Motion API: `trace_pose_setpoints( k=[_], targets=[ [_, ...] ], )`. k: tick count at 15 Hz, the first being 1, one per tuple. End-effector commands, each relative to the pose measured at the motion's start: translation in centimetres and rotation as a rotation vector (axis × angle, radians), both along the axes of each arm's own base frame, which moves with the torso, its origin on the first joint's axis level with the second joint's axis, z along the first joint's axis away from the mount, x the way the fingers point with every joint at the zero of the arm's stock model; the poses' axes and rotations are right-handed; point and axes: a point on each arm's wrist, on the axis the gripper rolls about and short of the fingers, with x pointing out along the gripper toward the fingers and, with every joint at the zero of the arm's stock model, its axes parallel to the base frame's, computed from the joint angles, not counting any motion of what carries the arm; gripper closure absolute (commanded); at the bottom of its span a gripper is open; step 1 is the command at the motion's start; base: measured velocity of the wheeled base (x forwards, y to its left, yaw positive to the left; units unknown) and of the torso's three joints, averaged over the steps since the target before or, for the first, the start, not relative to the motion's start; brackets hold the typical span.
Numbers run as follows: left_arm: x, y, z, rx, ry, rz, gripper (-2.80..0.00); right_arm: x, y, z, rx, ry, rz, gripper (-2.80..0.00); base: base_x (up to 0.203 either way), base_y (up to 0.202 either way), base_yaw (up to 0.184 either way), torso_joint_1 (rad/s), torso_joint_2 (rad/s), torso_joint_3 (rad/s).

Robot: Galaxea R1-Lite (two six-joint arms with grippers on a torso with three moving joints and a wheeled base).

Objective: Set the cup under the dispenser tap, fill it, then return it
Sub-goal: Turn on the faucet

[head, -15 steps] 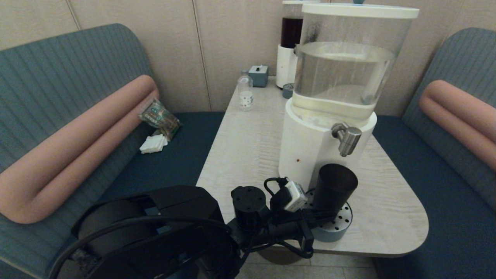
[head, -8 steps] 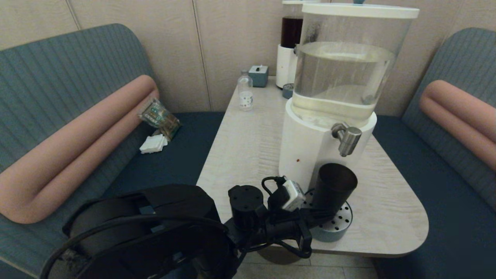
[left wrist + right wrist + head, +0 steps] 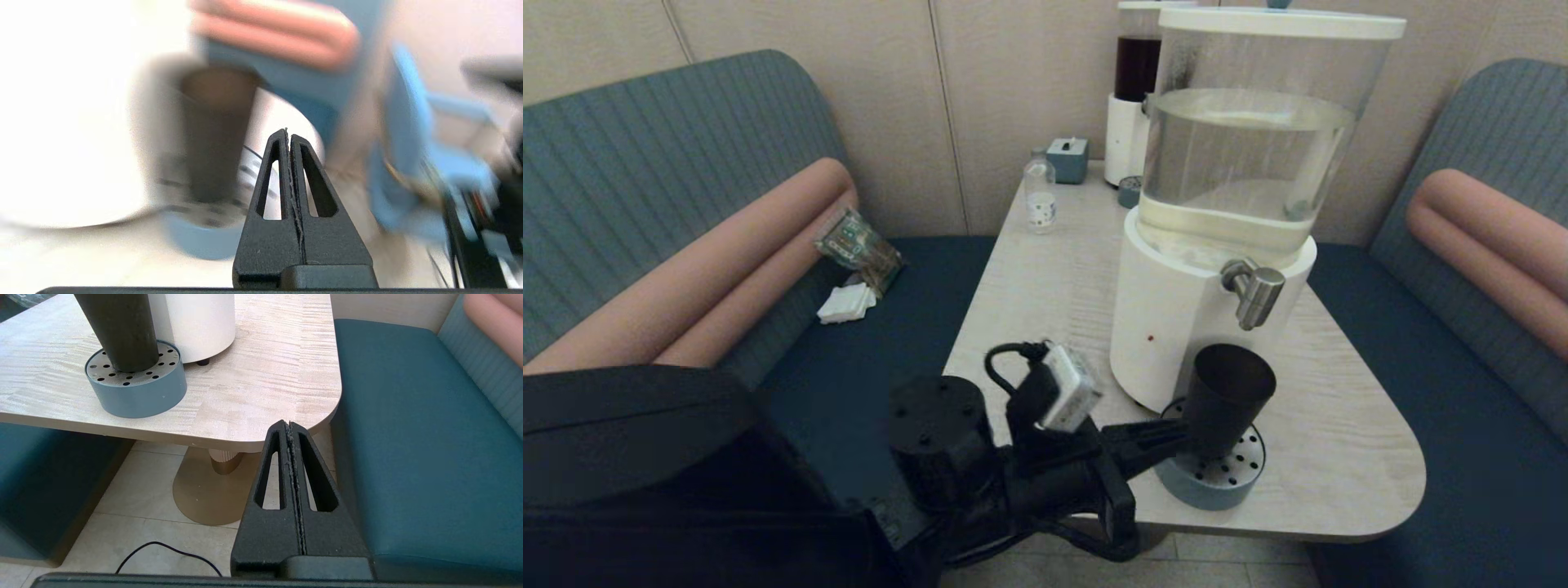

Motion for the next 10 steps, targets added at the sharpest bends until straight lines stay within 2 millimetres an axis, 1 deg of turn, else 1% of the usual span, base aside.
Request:
trace_pose_setpoints(
  k=[1, 3, 4, 6, 7, 8, 9, 10],
  targets=[
    [-1.9, 3.4, 5.5, -0.163, -0.043, 0.183, 0.0, 0.1, 0.0, -0.4, 0.0, 0.011, 0.0, 0.0, 0.0, 0.0, 0.0, 0.0, 0.0, 0.0],
    [-2.1, 7.0, 8.6, -0.312, -0.026, 0.417, 0.0, 0.1, 0.0, -0.4, 0.0, 0.011, 0.0, 0.0, 0.0, 0.0, 0.0, 0.0, 0.0, 0.0],
    [-1.8, 9.5, 9.6, -0.361, -0.032, 0.527, 0.0, 0.1, 0.0, -0.4, 0.0, 0.01, 0.0, 0.0, 0.0, 0.0, 0.0, 0.0, 0.0, 0.0],
    [-1.7, 14.5, 11.0, -0.422, -0.075, 0.723, 0.0, 0.1, 0.0, -0.4, 0.0, 0.011, 0.0, 0.0, 0.0, 0.0, 0.0, 0.0, 0.0, 0.0],
    [-2.1, 17.0, 11.6, -0.447, -0.112, 0.818, 0.0, 0.1, 0.0, -0.4, 0.0, 0.01, 0.0, 0.0, 0.0, 0.0, 0.0, 0.0, 0.0, 0.0],
    [-3.0, 19.3, 12.3, -0.471, -0.156, 0.901, 0.0, 0.1, 0.0, -0.4, 0.0, 0.011, 0.0, 0.0, 0.0, 0.0, 0.0, 0.0, 0.0, 0.0],
    [-4.5, 21.1, 12.9, -0.494, -0.206, 0.964, 0.0, 0.1, 0.0, -0.4, 0.0, 0.011, 0.0, 0.0, 0.0, 0.0, 0.0, 0.0, 0.0, 0.0],
    [-6.4, 22.4, 13.4, -0.514, -0.258, 1.002, 0.0, 0.1, 0.0, -0.4, 0.0, 0.011, 0.0, 0.0, 0.0, 0.0, 0.0, 0.0, 0.0, 0.0]
  ],
)
